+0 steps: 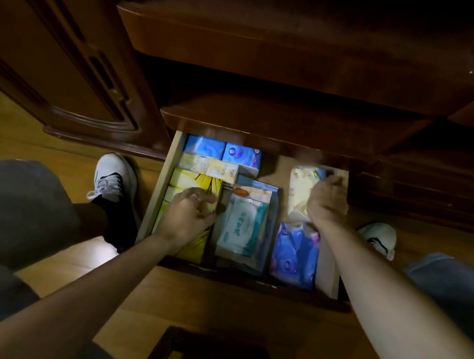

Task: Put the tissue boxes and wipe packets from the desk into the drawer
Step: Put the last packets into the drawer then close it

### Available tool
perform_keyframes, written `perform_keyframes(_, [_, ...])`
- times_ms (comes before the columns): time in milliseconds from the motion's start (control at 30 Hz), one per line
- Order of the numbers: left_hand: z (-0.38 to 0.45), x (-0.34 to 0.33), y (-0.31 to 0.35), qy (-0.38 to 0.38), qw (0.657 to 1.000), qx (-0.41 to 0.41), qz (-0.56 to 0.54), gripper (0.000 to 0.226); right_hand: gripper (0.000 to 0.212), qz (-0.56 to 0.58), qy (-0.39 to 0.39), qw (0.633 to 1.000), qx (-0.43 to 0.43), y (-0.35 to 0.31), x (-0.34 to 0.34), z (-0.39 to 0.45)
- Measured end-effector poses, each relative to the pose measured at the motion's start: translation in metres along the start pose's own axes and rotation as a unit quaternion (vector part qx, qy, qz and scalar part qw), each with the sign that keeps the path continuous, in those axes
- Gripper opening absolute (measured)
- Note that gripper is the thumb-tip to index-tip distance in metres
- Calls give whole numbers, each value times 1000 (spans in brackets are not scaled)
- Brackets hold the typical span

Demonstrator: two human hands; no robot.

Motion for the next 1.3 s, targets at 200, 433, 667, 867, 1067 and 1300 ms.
perform_keyframes(200, [-2,-4,-8,-20,997,-19,79,42,43,-246,39,948,197,-28,-6,-16])
perform_keyframes(433, [0,-5,-12,-14,995,-28,99,44,47,-184,-159,945,220,-13,-50,-27])
perform_keyframes(667, [1,-5,-15,-5,995,-29,99,41,51,-186,-177,932,257,-9,-45,-40])
perform_keyframes(867, [-1,-6,-13,-8,994,-33,103,42,45,-93,-209,948,223,-7,-45,-45])
perform_keyframes(1067, [-1,-5,-12,-4,995,-28,99,40,57,12,-221,965,138,6,-40,-51])
perform_keyframes(1300, [-7,-10,-13,-6,993,-30,111,46,109,-120,-253,914,293,6,-49,-95])
Point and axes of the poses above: each hand's wrist, its own z-axis towards the middle knuckle, its own x-axis out of the back of the hand, y = z × x, the point moved 9 cm from there along z, towards the middle knuckle, and after that the axes turned 11 degrees about y, right-handed, at the moved point
